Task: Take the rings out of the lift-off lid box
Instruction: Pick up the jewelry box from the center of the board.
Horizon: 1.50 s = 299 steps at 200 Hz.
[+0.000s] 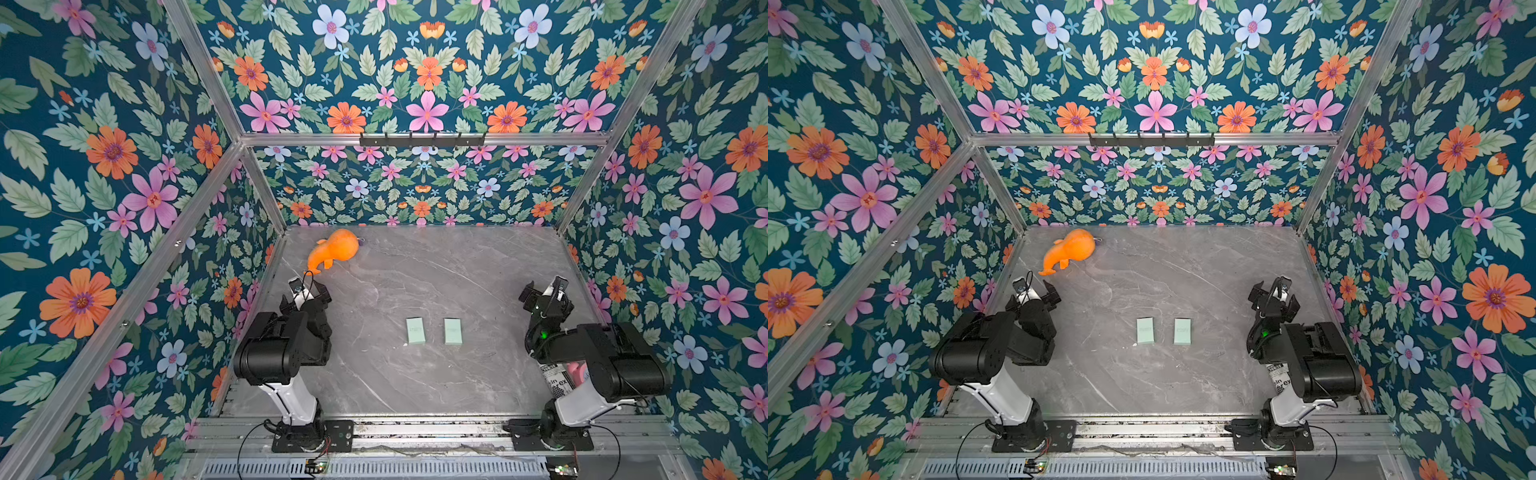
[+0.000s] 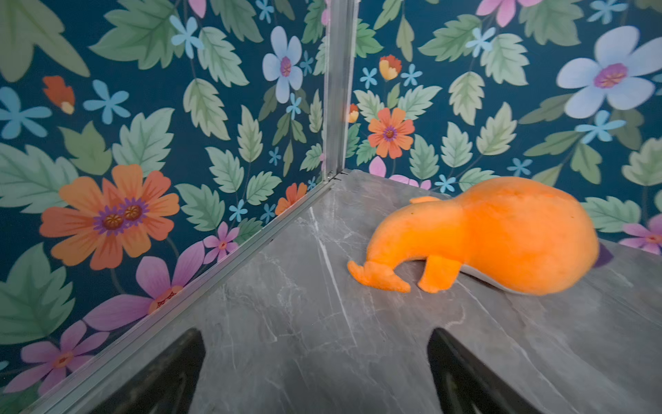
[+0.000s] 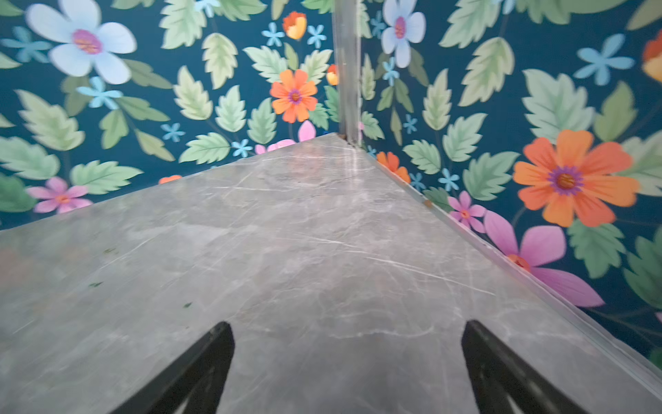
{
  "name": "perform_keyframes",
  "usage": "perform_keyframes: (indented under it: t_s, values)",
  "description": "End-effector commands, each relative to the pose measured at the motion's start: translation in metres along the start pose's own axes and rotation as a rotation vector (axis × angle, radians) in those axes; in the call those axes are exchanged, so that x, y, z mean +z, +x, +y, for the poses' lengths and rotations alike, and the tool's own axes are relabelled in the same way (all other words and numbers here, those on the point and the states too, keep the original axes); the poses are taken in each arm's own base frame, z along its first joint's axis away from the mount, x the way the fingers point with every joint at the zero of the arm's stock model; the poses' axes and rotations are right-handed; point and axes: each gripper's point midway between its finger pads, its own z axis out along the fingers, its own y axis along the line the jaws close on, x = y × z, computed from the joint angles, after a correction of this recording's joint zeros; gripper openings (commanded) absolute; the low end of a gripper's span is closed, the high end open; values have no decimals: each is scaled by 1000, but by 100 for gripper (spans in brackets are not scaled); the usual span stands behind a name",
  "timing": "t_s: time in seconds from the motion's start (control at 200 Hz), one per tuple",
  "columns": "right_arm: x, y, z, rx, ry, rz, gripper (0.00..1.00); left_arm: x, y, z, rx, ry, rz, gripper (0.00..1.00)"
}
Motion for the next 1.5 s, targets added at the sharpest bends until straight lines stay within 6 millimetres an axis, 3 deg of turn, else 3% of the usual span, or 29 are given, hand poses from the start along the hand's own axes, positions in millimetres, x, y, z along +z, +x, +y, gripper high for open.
perform_keyframes:
  t_s: [0.0, 0.98, 1.09, 1.21, 1.29, 1.35, 1.49]
  values:
    - [-21, 22, 45, -104, -337, 137, 99, -16, 12, -28, 85, 239, 79, 100]
    - [-21, 22, 46, -103, -341, 140, 99, -16, 11, -29, 84, 242, 77, 100]
    - [-21, 19, 45, -107, -339, 128, 100, -18, 4, -28, 82, 243, 69, 100]
    - [-34, -1, 54, -189, -299, 96, 100, -21, -11, -29, 86, 243, 67, 100]
    - [-47, -23, 71, -250, -339, 86, 100, -27, -24, -28, 87, 240, 45, 100]
    - [-56, -47, 75, -178, -327, 57, 100, -31, -40, -27, 52, 227, 16, 100]
    - [-99, -100, 103, -11, -564, 1, 100, -42, -84, -40, -61, 305, -24, 100]
